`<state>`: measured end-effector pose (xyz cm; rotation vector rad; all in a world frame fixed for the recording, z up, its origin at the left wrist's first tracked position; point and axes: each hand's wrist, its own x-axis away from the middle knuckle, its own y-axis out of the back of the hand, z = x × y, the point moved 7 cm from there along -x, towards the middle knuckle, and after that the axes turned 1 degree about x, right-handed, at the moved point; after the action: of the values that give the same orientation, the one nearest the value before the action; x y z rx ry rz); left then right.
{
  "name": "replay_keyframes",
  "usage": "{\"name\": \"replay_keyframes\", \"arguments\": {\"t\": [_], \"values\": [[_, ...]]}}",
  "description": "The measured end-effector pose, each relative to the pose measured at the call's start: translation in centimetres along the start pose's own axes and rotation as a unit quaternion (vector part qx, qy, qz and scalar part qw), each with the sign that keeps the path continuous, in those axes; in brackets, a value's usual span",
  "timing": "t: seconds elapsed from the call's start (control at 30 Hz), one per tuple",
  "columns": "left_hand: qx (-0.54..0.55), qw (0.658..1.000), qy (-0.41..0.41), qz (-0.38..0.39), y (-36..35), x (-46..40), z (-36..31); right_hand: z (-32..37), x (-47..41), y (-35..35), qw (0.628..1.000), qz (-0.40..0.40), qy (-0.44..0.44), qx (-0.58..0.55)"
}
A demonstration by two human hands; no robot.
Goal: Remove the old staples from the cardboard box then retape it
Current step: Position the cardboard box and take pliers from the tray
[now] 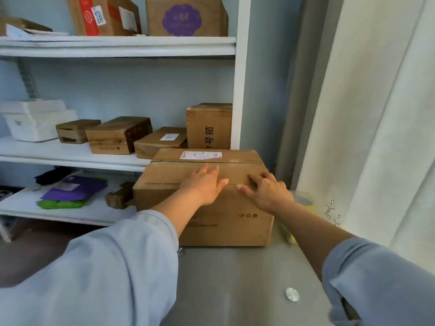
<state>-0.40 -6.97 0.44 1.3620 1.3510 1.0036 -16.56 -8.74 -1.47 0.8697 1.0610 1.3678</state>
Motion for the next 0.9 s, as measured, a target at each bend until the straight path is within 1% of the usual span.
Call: {"name": "replay_keyframes", "arguments": {"t": [0.1, 0.27, 0.33, 0.37, 0.43, 0.47, 0.5, 0.53, 0.57, 0.6, 0.63, 0.7, 0.73, 0.83, 0.9], "values": [[-0.045, 0.998, 0.014, 0.034, -1.4, 0.3, 0.0, 0.4, 0.6, -0.1, 0.999, -0.007, 0.019, 0.048], [-0.063, 0.998, -0.011, 0.023, -1.4, 1.3, 0.6, 0.7, 2.6, 0.1, 0.995, -0.032, 0.026, 0.089], [-0.051, 0.998, -0.018, 0.028, -1.0, 1.7, 1.1, 1.7, 4.0, 0.8, 0.991, -0.045, 0.037, 0.119], [-0.04, 0.998, -0.022, 0.035, -0.8, 2.0, 1.3, 2.4, 4.6, 1.0, 0.986, -0.047, 0.05, 0.151], [-0.014, 0.999, -0.024, 0.042, -0.3, 2.2, 2.0, 3.7, 5.5, 1.7, 0.973, -0.06, 0.092, 0.201], [-0.001, 0.999, -0.014, 0.038, 0.2, 2.4, 2.4, 4.4, 5.9, 2.4, 0.973, -0.075, 0.116, 0.188], [0.007, 1.0, 0.001, 0.029, 0.6, 2.4, 2.7, 4.7, 6.2, 3.3, 0.978, -0.092, 0.125, 0.141], [0.008, 1.0, 0.019, 0.018, 1.1, 2.6, 2.9, 4.6, 6.5, 4.4, 0.982, -0.12, 0.122, 0.076], [0.0, 0.999, 0.032, 0.005, 1.4, 2.8, 2.8, 4.2, 6.6, 5.2, 0.982, -0.146, 0.113, 0.039], [-0.008, 0.999, 0.037, -0.005, 1.5, 3.2, 2.2, 3.9, 6.6, 5.4, 0.982, -0.149, 0.106, 0.036], [-0.01, 0.999, 0.031, -0.009, 1.3, 3.7, 1.3, 3.8, 6.7, 4.8, 0.985, -0.125, 0.106, 0.052], [-0.003, 1.0, 0.002, 0.007, 0.3, 4.8, -1.0, 3.9, 6.9, 3.0, 0.989, -0.066, 0.114, 0.062], [-0.006, 1.0, -0.012, 0.019, -0.4, 5.2, -2.0, 3.8, 7.0, 2.4, 0.99, -0.057, 0.117, 0.056], [-0.03, 0.998, -0.03, 0.042, -1.1, 5.9, -2.9, 3.4, 6.4, 2.6, 0.99, -0.064, 0.11, 0.056], [-0.037, 0.997, -0.038, 0.057, -0.7, 5.9, -2.7, 2.8, 5.7, 3.5, 0.993, -0.07, 0.093, 0.032]]}}
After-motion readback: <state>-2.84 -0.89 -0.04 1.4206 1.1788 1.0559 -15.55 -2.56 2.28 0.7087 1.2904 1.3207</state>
